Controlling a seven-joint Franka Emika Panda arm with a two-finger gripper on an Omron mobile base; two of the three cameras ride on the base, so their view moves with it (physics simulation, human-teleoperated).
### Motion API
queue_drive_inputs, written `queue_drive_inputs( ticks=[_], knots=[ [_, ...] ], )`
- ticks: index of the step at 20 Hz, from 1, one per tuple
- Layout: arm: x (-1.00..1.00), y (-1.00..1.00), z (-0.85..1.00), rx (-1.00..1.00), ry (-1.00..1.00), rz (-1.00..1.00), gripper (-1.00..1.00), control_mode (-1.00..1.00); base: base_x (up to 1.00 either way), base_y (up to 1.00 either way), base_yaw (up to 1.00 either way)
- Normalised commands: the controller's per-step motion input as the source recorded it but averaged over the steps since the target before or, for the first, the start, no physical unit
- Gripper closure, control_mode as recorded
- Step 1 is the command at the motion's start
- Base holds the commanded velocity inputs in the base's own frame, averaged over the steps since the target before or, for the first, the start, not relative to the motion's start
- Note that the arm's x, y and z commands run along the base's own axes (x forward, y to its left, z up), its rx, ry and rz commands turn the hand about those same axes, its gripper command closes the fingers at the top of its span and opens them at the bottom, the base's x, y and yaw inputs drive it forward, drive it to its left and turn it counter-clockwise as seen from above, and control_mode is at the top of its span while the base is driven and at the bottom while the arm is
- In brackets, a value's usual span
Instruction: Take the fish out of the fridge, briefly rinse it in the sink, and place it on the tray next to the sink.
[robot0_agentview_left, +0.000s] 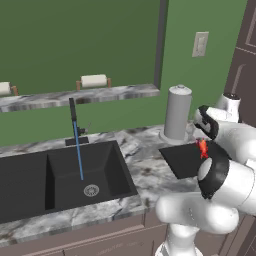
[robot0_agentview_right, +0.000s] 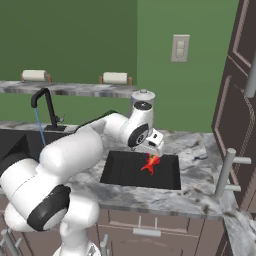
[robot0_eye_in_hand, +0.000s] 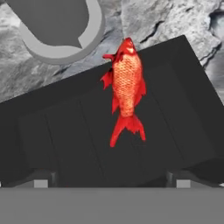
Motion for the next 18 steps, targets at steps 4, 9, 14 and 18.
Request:
queue_drive_inputs(
  ticks=[4,9,14,18],
  knots=[
    [-1.0,1.0,-0.02,-0.16,-0.11,0.11,-1.0,-1.0,0.0,0.0,0.0],
    [-1.0,1.0,-0.36,-0.17,0.0,0.17,-1.0,-1.0,0.0,0.0,0.0],
    [-1.0,1.0,-0.03,-0.13,-0.12,0.15,-1.0,-1.0,0.0,0.0,0.0],
    [-0.81,0.88,0.94,-0.11,-0.45,0.16,-1.0,-1.0,0.0,0.0,0.0]
  ],
)
